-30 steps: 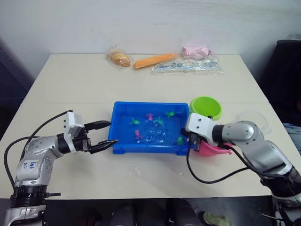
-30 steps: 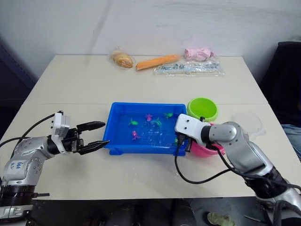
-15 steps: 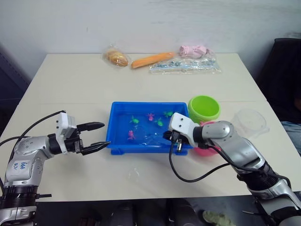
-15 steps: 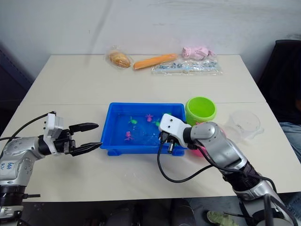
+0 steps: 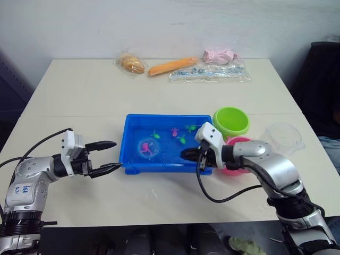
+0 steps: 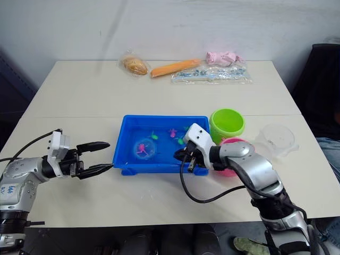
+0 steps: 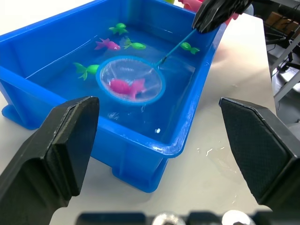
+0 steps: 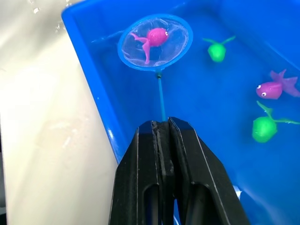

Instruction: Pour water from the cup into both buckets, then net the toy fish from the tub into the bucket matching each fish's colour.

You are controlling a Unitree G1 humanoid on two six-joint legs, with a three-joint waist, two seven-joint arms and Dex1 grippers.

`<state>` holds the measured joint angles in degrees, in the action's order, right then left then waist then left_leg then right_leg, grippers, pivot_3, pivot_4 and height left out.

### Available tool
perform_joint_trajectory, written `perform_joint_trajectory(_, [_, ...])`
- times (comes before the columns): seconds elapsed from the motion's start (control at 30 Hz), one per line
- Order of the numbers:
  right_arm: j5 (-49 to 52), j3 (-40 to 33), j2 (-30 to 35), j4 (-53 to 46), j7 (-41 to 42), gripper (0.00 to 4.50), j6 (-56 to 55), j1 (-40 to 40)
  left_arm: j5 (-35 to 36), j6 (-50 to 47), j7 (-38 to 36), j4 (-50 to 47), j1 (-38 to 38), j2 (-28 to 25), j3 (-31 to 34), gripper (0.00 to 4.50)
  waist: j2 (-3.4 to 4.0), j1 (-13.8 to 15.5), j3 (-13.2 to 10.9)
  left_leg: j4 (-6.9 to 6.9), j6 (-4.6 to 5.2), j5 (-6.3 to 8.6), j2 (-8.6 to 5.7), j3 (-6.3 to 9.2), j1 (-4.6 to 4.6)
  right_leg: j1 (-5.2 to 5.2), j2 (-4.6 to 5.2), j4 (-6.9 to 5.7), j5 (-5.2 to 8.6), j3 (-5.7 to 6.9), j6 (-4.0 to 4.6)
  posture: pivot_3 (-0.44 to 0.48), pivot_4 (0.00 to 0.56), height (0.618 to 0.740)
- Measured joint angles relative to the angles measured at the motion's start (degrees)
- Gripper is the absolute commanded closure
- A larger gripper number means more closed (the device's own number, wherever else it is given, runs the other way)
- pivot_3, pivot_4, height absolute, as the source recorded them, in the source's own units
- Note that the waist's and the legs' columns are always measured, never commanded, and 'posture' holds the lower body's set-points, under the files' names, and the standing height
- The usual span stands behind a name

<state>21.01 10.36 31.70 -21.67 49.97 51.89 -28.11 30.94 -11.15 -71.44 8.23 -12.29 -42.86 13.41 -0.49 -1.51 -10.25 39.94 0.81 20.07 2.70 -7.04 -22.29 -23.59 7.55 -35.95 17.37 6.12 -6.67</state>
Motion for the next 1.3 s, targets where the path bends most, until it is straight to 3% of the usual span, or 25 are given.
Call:
perform_joint_trajectory(0.3, [9.6,-12.3,2.7,-8.8,-1.2,4.50,2.7,9.6,0.9,-0.3,0.0,2.0,-3.2,1.7,0.1,0.09,-0.01,0.1,0.0,0.00,0.01,0.01,-0.03,0.00,0.00,0.02,-0.02,0.01,-0.02,-0.01,-0.03,0.000,0.150,0.740])
perform_joint_trajectory(0.43, [12.0,-19.2,4.7,-12.6,-1.3,4.50,0.5,17.4,0.9,-0.6,-0.1,1.7,-5.2,2.3,-0.5,0.09,-0.01,0.5,0.0,-0.01,0.03,0.01,-0.10,-0.02,-0.01,0.03,0.00,0.06,-0.03,-0.03,-0.06,0.000,0.150,0.740])
perform_joint_trajectory(0.9, [16.4,-34.8,7.6,-19.2,-4.1,4.50,-5.9,33.1,0.7,-6.3,1.9,-7.0,-11.0,7.5,-9.2,0.09,-0.02,1.9,0.0,0.05,0.05,-0.02,-0.33,0.04,0.04,0.15,-0.06,0.06,-0.08,-0.14,-0.14,0.000,0.150,0.740])
perform_joint_trajectory(1.3, [21.9,-60.4,7.4,-23.9,-4.0,4.50,-9.5,52.0,0.5,-7.0,1.4,-6.0,-15.2,10.7,-12.5,0.09,-0.02,3.0,0.0,0.05,0.08,-0.04,-0.37,0.08,0.10,0.22,-0.08,0.08,-0.08,-0.16,-0.15,0.000,0.150,0.740])
